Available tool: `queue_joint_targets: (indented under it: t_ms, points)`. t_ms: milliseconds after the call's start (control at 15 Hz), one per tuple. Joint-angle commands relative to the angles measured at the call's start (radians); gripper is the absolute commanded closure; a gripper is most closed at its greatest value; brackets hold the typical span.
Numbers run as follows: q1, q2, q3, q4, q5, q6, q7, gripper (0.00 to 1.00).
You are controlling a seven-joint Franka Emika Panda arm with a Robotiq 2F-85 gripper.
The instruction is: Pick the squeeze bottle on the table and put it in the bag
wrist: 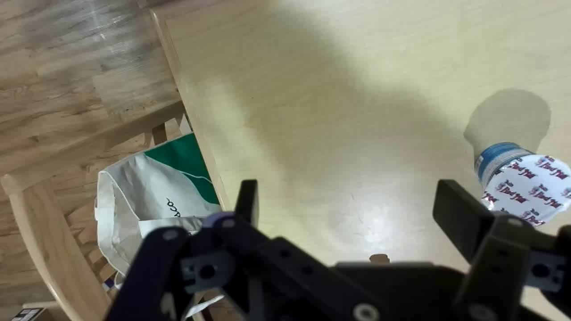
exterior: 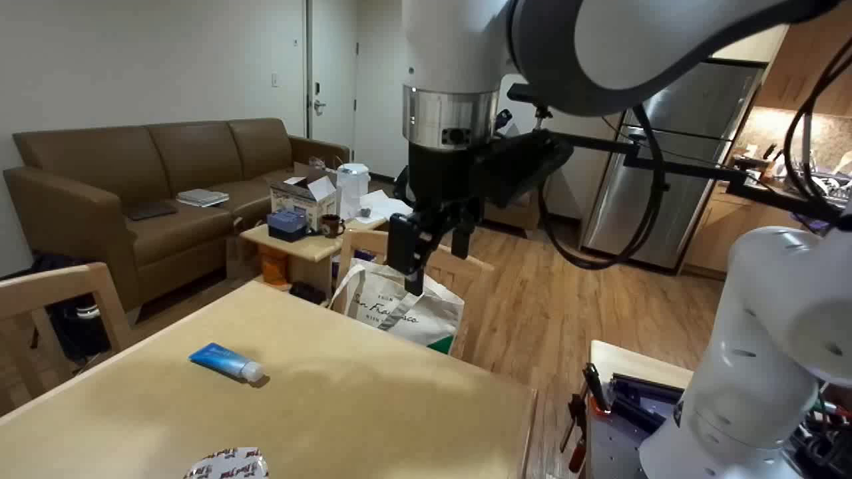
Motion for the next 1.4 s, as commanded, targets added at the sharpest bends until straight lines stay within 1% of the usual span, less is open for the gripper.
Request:
queue_joint_targets:
  t_ms: [0,133,200,400,533,600,800,867,1000,1067,1133,1200,1267,1333]
  points:
    - [0.045,0.007,-0.041,0.002,-0.017,-0.002,0.014,0.00]
    - [0.049,0.001,-0.044,0.022,-0.016,-0.094,0.050,0.00]
    - [0.059,0.005,-0.058,0.003,-0.013,-0.034,0.021,0.00]
    - [0.065,0.003,-0.064,0.008,-0.012,-0.064,0.027,0.00]
    - [0.070,0.008,-0.070,-0.019,-0.044,0.070,-0.003,0.00]
    - [0.071,0.028,-0.082,-0.036,-0.056,0.181,-0.032,0.00]
    - [0.056,0.112,-0.118,-0.031,-0.093,0.439,-0.105,0.00]
    - [0.054,0.156,-0.139,-0.018,-0.083,0.525,-0.140,0.00]
    - [0.069,0.279,-0.192,-0.006,-0.011,0.702,-0.257,0.00]
    - [0.080,0.336,-0.215,0.003,0.032,0.772,-0.322,0.00]
    - [0.094,0.390,-0.233,0.024,0.088,0.805,-0.397,0.00]
    - [0.096,0.422,-0.237,0.038,0.119,0.813,-0.421,0.00]
    - [0.089,0.328,-0.235,-0.022,0.056,0.780,-0.341,0.00]
    - [0.094,0.378,-0.247,-0.004,0.080,0.802,-0.375,0.00]
